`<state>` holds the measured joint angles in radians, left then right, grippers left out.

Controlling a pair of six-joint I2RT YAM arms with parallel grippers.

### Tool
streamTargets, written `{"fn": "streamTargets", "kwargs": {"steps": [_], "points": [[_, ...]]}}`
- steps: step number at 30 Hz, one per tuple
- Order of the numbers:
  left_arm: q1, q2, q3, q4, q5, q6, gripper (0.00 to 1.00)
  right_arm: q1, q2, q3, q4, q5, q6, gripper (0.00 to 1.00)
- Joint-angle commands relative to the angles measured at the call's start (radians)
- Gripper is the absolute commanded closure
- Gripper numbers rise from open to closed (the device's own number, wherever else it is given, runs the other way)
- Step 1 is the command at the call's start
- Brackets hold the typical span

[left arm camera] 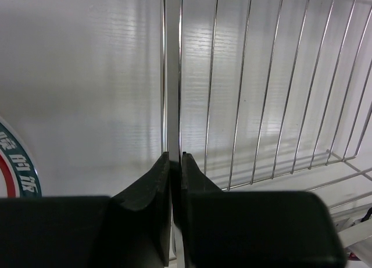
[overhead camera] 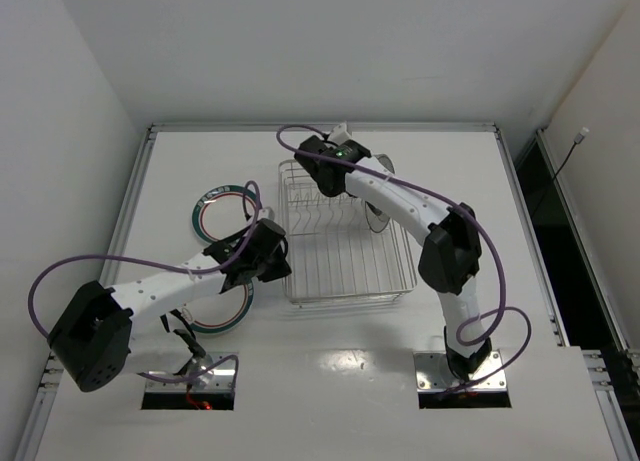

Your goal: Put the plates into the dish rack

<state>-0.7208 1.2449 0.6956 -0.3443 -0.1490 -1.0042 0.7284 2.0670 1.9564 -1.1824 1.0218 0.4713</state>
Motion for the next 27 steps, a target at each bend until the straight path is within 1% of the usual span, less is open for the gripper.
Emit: {"fn": "streamTargets", "kwargs": {"steps": [1,4,5,7,8,9,10,11,12,13,16,17,18,19,20,22,24,25,27], "points": [[-0.031,-0.007,-0.019,0.097,0.062,-0.111,0.99,-0.004,0.002,-0.026,0.018,0.021,0.02,1.0],[-0.031,-0.007,-0.019,0.097,0.062,-0.111,0.96,-0.004,0.012,-0.053,0.036,-0.005,0.049,1.0],[-0.031,-0.007,-0.019,0.097,0.052,-0.111,0.96,-0.004,0.012,-0.053,0.046,-0.037,0.049,1.0],[-0.031,-0.007,-0.019,0.088,0.042,-0.111,0.9,-0.004,-0.016,-0.08,0.082,-0.072,0.049,1.0],[-0.031,-0.007,-0.009,0.088,0.042,-0.1,0.88,-0.017,-0.028,-0.089,0.098,-0.116,0.049,0.97],[-0.031,-0.007,-0.008,0.067,0.032,-0.1,0.79,-0.017,-0.037,-0.09,0.112,-0.141,0.049,0.97],[-0.031,-0.007,0.002,0.067,0.019,-0.09,0.73,-0.033,-0.047,-0.102,0.139,-0.164,0.049,0.96],[-0.031,-0.007,0.002,0.053,0.019,-0.08,0.65,-0.052,-0.059,-0.115,0.148,-0.208,0.049,0.95],[-0.031,-0.007,0.016,0.038,0.006,-0.08,0.48,-0.061,-0.059,-0.116,0.148,-0.222,0.049,0.95],[-0.031,-0.007,0.016,0.037,0.006,-0.08,0.42,-0.061,-0.059,-0.116,0.148,-0.236,0.049,0.95],[-0.031,-0.007,0.038,-0.005,-0.015,-0.071,0.27,-0.083,-0.07,-0.116,0.148,-0.273,0.049,0.91],[-0.022,-0.007,0.054,-0.019,-0.027,-0.059,0.26,-0.083,-0.103,-0.116,0.148,-0.273,0.049,0.78],[-0.022,-0.007,0.065,-0.053,-0.038,-0.059,0.24,-0.092,-0.12,-0.125,0.162,-0.282,0.049,0.72],[-0.022,-0.007,0.077,-0.073,-0.064,-0.05,0.21,-0.092,-0.137,-0.125,0.171,-0.293,0.049,0.68],[-0.022,-0.016,0.105,-0.094,-0.081,-0.05,0.21,-0.092,-0.152,-0.125,0.171,-0.293,0.038,0.61],[-0.022,-0.016,0.137,-0.163,-0.136,-0.021,0.16,-0.092,-0.198,-0.102,0.171,-0.302,0.02,0.53],[-0.013,-0.041,0.2,-0.212,-0.179,0.018,0.16,-0.092,-0.225,-0.076,0.184,-0.302,-0.017,0.46],[-0.012,-0.041,0.225,-0.266,-0.235,0.033,0.14,-0.092,-0.237,-0.065,0.184,-0.302,-0.017,0.45],[-0.012,-0.091,0.286,-0.323,-0.314,0.056,0.14,-0.081,-0.289,-0.054,0.2,-0.302,-0.058,0.43]]}}
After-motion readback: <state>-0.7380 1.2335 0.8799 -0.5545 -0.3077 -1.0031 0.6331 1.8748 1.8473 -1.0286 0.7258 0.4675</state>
